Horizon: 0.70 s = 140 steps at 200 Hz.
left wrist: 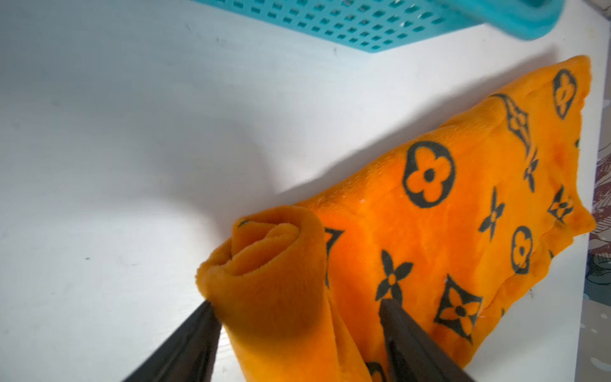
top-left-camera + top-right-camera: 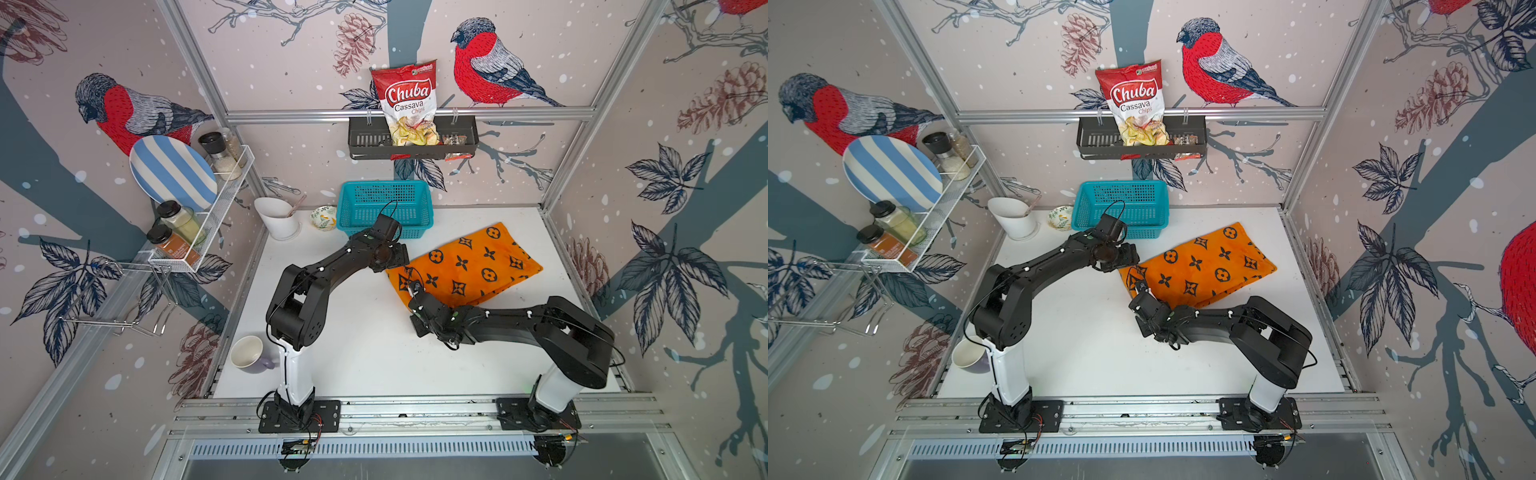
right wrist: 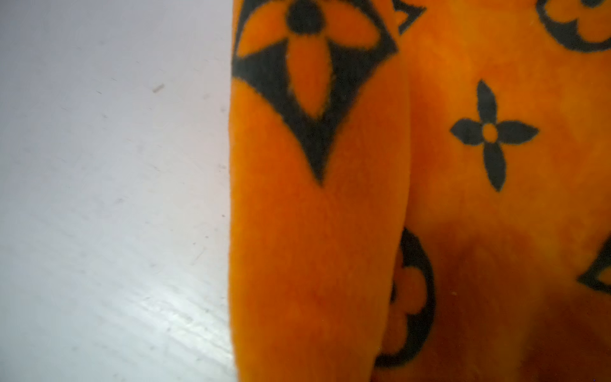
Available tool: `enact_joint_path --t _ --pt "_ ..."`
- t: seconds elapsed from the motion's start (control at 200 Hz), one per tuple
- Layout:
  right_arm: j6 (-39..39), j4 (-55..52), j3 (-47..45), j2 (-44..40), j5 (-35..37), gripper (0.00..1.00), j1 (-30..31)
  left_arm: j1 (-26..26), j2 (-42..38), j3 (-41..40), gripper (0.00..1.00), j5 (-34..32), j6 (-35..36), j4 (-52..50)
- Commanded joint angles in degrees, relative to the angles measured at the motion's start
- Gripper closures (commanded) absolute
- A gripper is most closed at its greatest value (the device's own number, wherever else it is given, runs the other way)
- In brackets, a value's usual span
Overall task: Roll up the pillowcase
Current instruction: Roll the pillowcase at the center of the board.
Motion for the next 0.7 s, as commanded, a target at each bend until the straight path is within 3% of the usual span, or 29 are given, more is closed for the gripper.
enact_joint_path --t 0.0,0.315,0.49,0.695 --pt "5.4 3.9 -1.6 -2.0 -11.3 1.0 -2.8 0.3 -2.6 -0.8 0.2 -2.1 1.7 -2.3" --pt "13.3 17.8 -11.7 -4.1 -37.0 1.0 -18.9 -0.1 -7.2 -9.5 0.19 2.0 -1.6 3.5" --pt "17.1 22.8 -14.3 -2.3 -44.4 1.0 -25.0 -1.9 -4.9 -11.3 0.16 4.7 -3.4 8.1" --pt "19.5 24.9 -14.3 0.4 -46.6 1.0 -25.3 -3.2 -0.7 -9.5 0.11 5.2 -4.0 11.2"
